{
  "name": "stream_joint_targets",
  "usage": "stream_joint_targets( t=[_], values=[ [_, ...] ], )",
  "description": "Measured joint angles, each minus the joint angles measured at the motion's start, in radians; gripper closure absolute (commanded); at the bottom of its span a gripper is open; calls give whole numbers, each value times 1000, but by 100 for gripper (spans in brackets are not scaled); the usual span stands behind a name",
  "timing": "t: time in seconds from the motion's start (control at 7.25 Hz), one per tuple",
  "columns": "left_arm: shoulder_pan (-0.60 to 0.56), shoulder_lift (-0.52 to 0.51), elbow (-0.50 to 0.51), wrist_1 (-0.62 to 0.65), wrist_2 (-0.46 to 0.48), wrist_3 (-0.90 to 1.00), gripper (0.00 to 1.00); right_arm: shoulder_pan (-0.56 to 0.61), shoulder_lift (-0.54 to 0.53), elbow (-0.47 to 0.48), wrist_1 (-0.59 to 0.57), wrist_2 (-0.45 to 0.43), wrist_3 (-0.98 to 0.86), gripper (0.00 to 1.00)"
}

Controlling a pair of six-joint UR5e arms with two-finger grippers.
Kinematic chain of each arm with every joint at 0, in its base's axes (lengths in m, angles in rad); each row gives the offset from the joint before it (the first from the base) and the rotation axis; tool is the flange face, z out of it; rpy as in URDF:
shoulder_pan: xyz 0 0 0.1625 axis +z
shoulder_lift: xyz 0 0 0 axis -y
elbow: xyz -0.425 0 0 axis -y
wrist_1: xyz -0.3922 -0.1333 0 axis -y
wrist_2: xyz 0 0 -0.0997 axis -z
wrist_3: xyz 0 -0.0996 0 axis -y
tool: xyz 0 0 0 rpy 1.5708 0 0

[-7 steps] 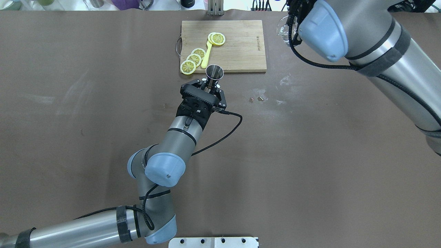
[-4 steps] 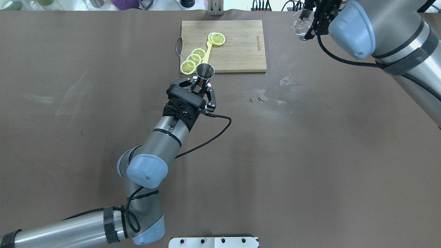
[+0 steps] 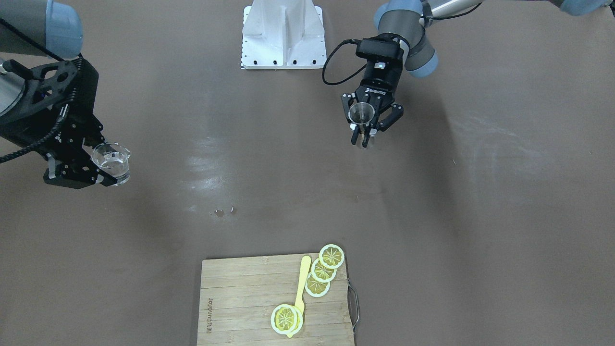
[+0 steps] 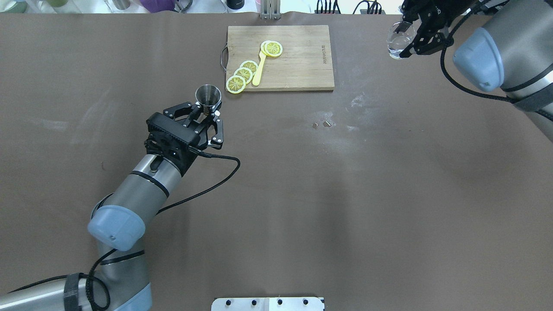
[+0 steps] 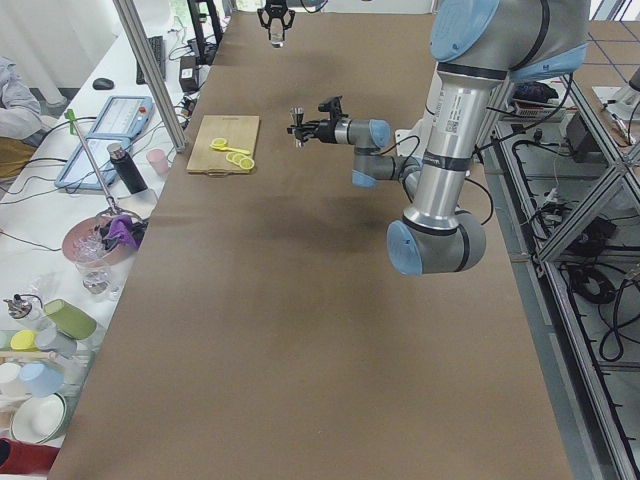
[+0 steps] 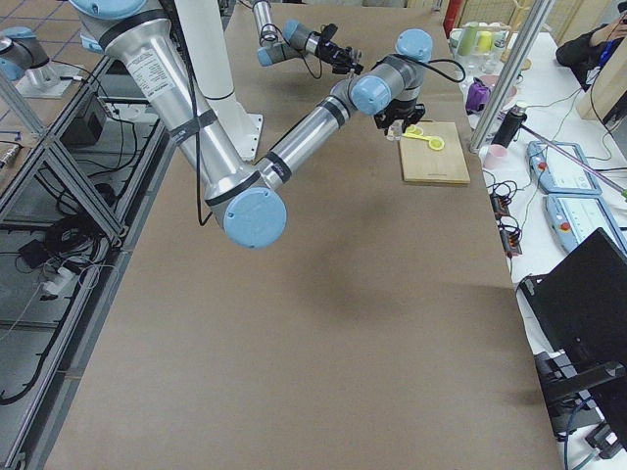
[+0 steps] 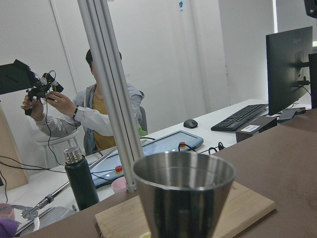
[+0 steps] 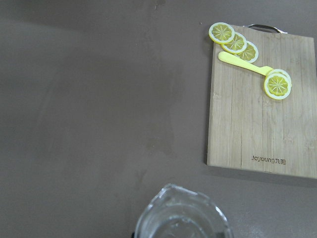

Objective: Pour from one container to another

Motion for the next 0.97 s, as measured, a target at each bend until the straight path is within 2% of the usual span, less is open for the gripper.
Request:
stream_joint_targets(
  t=[0.28, 0.41, 0.69, 0.97],
  values=[
    [-4, 194, -75, -49, 2, -91, 100, 9, -101, -6, 156, 57, 60, 100],
    [-14, 252, -77, -59, 5, -161, 100, 11, -144, -12, 218, 80, 69, 100],
    [-48, 288, 13, -135, 36, -236, 100, 14, -240, -25, 367, 97, 75, 100],
    [-50, 297, 113, -199, 138, -283, 100, 13, -338, -41, 539, 99, 83, 100]
  ],
)
